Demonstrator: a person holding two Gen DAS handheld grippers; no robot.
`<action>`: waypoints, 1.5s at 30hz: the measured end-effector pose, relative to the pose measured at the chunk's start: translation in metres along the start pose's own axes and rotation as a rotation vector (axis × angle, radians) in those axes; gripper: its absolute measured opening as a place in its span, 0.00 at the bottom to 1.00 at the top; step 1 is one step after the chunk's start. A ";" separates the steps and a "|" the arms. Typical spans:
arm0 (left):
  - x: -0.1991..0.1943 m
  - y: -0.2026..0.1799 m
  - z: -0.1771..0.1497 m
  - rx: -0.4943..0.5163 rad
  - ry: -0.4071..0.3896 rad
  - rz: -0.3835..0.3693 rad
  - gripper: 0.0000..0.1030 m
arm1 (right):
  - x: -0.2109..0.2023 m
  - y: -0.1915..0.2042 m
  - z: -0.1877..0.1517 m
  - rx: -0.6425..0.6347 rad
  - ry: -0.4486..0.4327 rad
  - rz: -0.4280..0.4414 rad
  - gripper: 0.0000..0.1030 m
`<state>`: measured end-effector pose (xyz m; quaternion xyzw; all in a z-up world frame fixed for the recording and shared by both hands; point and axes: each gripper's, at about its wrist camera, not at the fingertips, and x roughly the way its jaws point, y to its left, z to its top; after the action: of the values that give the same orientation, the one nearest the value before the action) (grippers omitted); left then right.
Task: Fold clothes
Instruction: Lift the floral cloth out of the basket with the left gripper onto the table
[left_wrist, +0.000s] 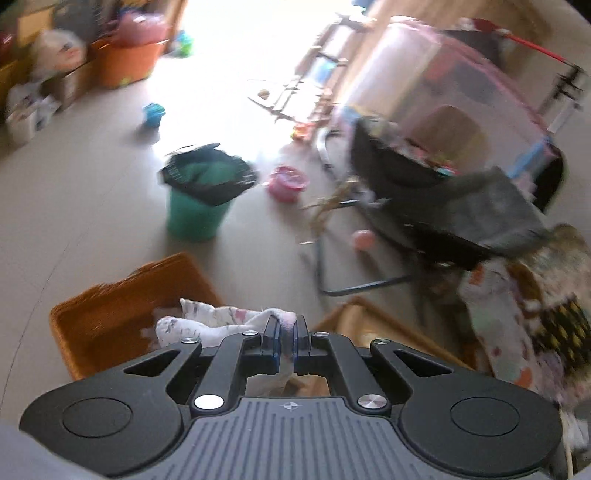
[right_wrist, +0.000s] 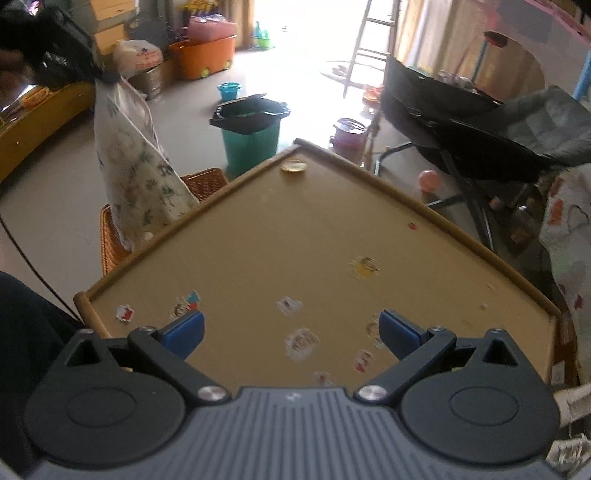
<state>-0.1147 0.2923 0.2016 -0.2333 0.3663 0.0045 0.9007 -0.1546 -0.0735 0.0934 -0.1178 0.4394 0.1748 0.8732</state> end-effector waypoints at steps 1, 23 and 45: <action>-0.008 -0.011 0.001 0.010 -0.002 -0.019 0.06 | -0.003 -0.002 -0.001 0.005 -0.001 -0.002 0.99; -0.197 -0.224 0.003 0.322 -0.105 -0.322 0.06 | -0.056 -0.069 -0.034 0.158 -0.043 -0.079 0.99; -0.128 -0.304 -0.076 0.477 0.147 -0.510 0.06 | -0.084 -0.107 -0.074 0.231 -0.005 -0.133 0.99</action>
<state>-0.2039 0.0104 0.3654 -0.0998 0.3511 -0.3229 0.8732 -0.2116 -0.2147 0.1236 -0.0448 0.4454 0.0651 0.8918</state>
